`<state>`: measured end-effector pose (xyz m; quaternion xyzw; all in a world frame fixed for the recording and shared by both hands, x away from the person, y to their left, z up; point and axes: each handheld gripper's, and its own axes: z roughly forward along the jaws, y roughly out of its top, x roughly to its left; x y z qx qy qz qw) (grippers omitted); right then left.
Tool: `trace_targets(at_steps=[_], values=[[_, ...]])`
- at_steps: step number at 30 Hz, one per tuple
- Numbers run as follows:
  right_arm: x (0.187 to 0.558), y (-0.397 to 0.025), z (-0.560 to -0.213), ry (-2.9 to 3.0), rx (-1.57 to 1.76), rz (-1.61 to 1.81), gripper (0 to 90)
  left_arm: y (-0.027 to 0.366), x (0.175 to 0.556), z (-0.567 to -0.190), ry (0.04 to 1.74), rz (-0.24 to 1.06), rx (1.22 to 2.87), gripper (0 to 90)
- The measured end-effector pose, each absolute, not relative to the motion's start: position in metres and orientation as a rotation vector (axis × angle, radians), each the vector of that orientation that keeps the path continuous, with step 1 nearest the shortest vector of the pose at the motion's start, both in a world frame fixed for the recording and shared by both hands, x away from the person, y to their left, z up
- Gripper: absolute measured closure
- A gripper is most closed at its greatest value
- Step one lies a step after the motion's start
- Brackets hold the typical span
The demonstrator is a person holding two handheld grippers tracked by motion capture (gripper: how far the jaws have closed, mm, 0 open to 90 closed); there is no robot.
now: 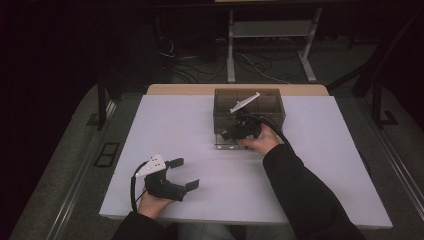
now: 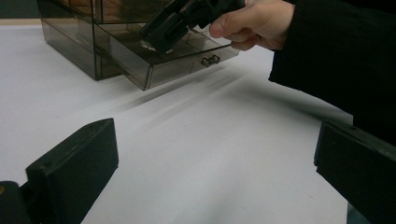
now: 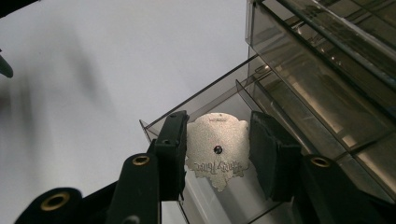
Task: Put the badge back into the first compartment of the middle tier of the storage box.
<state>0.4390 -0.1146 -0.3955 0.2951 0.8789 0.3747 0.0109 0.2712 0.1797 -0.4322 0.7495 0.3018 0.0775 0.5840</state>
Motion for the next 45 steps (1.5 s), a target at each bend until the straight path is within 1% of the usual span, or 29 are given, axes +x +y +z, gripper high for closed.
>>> trace_targets(at_steps=[13,33,42,45], values=[[0.442,-0.106,-0.409,2.765,0.936,1.084,57.1,0.18,0.271,-0.432,0.704,0.18,1.751,0.0],[0.439,-0.104,-0.408,2.737,0.892,1.03,56.9,0.18,0.271,-0.432,0.704,0.176,1.752,0.0],[0.438,-0.106,-0.403,2.738,0.907,1.085,53.1,0.18,0.271,-0.432,0.704,0.176,1.751,0.0],[0.435,-0.109,-0.396,2.733,0.906,1.122,49.1,0.179,0.271,-0.432,0.704,0.177,1.751,0.0]])
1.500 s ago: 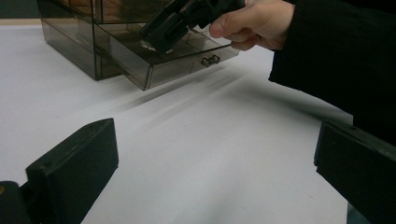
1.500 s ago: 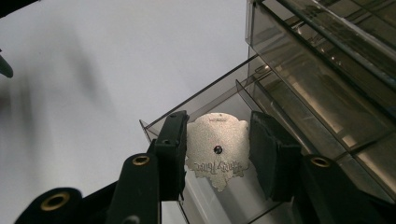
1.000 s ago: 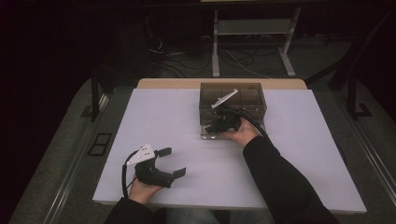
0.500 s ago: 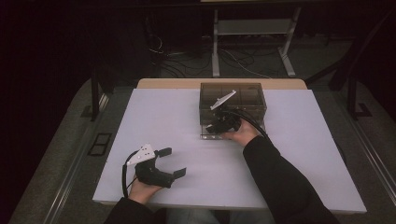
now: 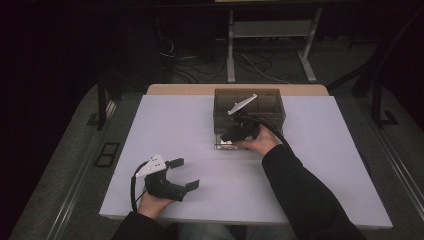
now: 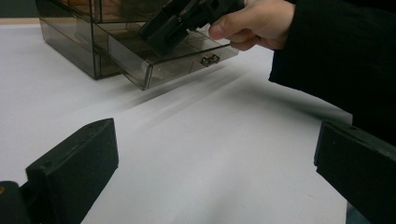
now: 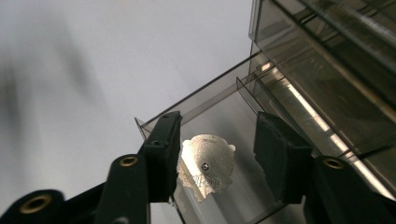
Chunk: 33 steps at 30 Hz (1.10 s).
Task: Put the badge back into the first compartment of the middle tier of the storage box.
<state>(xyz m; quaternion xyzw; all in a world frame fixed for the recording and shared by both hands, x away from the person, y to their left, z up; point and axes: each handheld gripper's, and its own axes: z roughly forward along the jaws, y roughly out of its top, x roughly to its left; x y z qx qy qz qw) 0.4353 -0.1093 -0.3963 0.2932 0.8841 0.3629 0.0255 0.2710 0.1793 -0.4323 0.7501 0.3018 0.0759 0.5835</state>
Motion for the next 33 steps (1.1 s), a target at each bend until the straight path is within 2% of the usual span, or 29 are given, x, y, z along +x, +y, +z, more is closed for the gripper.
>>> trace_targets(at_steps=[5,8,9,11,13,14,19,20,21,33], values=[[0.433,-0.113,-0.39,2.73,0.909,1.154,41.4,0.179,0.271,-0.432,0.705,0.177,1.75,0.0],[0.431,-0.116,-0.385,2.735,0.918,1.167,30.5,0.179,0.271,-0.433,0.705,0.177,1.75,0.0],[0.431,-0.116,-0.385,2.735,0.918,1.167,30.5,0.179,0.271,-0.433,0.705,0.177,1.75,0.0],[0.428,-0.117,-0.382,2.746,0.91,1.17,19.4,0.179,0.271,-0.433,0.705,0.176,1.752,0.0],[0.426,-0.118,-0.379,2.748,0.914,1.177,17.0,0.179,0.271,-0.433,0.705,0.175,1.749,0.0],[0.424,-0.119,-0.377,2.748,0.916,1.185,10.7,0.179,0.271,-0.433,0.704,0.175,1.752,0.0],[0.418,-0.122,-0.37,2.743,0.917,1.208,10.4,0.179,0.271,-0.433,0.704,0.175,1.752,0.0],[0.416,-0.123,-0.368,2.74,0.926,1.209,7.5,0.179,0.271,-0.433,0.704,0.176,1.752,0.0],[0.415,-0.123,-0.367,2.74,0.928,1.209,0.0,0.179,0.271,-0.433,0.705,0.176,1.752,0.0],[0.39,-0.134,-0.361,2.8,0.856,1.189,0.5,0.178,0.271,-0.433,0.707,0.175,1.753,0.0]])
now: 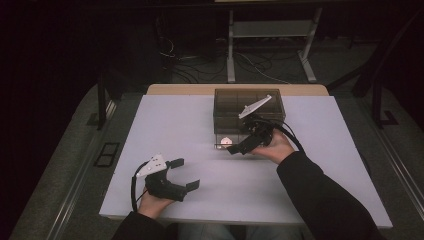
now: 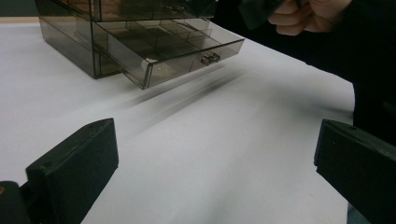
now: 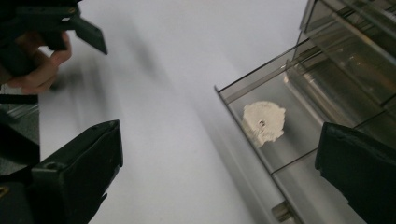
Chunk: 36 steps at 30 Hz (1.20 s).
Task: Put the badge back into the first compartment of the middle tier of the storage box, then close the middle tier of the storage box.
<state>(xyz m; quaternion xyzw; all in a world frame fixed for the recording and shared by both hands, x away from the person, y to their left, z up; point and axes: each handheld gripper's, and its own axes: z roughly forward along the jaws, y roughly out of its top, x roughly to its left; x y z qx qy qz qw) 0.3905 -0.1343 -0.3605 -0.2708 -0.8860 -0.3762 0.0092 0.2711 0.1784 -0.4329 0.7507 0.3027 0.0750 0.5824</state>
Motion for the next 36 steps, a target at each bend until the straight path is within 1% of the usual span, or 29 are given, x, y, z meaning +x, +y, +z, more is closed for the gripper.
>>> trace_targets(at_steps=[5,16,32,34,36], values=[[0.378,-0.14,-0.36,-2.774,-0.82,-1.174,0.5,0.178,0.271,-0.433,0.705,0.176,1.757,0.0],[0.365,-0.15,-0.36,-2.765,-0.814,-1.197,0.5,0.178,0.271,-0.433,0.705,0.178,1.76,0.0],[0.347,-0.163,-0.375,-2.784,-0.762,-1.117,0.6,0.177,0.271,-0.433,0.704,0.178,1.761,0.0],[0.346,-0.165,-0.376,-2.783,-0.757,-1.106,5.8,0.177,0.271,-0.433,0.704,0.178,1.761,0.0],[0.345,-0.166,-0.377,-2.785,-0.749,-1.106,5.8,0.178,0.271,-0.433,0.705,0.178,1.76,0.0]])
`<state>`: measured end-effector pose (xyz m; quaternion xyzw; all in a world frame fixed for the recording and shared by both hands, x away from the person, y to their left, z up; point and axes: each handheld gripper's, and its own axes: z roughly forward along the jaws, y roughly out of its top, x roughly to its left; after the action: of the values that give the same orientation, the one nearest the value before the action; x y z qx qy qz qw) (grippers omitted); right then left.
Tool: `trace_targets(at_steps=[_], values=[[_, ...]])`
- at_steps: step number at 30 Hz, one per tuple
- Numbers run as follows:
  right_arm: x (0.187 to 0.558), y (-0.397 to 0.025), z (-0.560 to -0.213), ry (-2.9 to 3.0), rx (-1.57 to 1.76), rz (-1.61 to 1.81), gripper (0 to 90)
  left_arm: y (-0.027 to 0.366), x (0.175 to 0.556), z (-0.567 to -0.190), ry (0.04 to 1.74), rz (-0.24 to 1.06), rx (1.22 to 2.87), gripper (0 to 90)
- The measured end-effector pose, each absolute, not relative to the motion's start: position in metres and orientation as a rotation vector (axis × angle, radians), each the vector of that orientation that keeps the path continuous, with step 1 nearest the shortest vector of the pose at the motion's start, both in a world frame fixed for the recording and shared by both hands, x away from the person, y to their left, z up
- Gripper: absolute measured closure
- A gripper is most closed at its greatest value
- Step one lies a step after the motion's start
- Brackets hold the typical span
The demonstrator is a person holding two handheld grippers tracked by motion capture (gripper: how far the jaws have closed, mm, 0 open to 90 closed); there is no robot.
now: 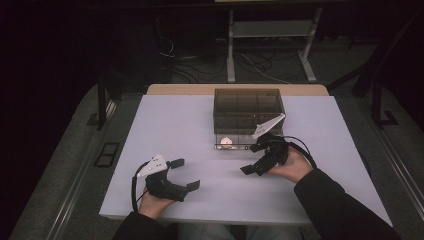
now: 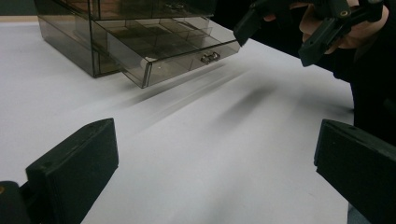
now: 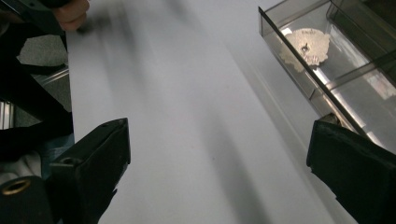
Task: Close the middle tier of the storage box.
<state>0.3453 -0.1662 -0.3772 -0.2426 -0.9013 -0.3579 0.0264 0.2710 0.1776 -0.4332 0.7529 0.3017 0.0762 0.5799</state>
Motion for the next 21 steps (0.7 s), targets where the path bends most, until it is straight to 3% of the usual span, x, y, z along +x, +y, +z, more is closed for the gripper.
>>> trace_targets(at_steps=[2,4,8,9,21], values=[[0.345,-0.169,-0.38,-2.789,-0.759,-1.086,6.0,0.178,0.271,-0.433,0.704,0.177,1.761,0.0],[0.344,-0.17,-0.382,-2.781,-0.756,-1.094,15.4,0.177,0.271,-0.433,0.704,0.177,1.76,0.0],[0.345,-0.172,-0.384,-2.783,-0.749,-1.096,16.7,0.178,0.271,-0.433,0.705,0.177,1.76,0.0],[0.345,-0.172,-0.385,-2.793,-0.744,-1.095,22.5,0.178,0.271,-0.433,0.704,0.177,1.759,0.0],[0.353,-0.17,-0.392,-2.808,-0.772,-1.098,52.5,0.178,0.271,-0.433,0.704,0.176,1.759,0.0]])
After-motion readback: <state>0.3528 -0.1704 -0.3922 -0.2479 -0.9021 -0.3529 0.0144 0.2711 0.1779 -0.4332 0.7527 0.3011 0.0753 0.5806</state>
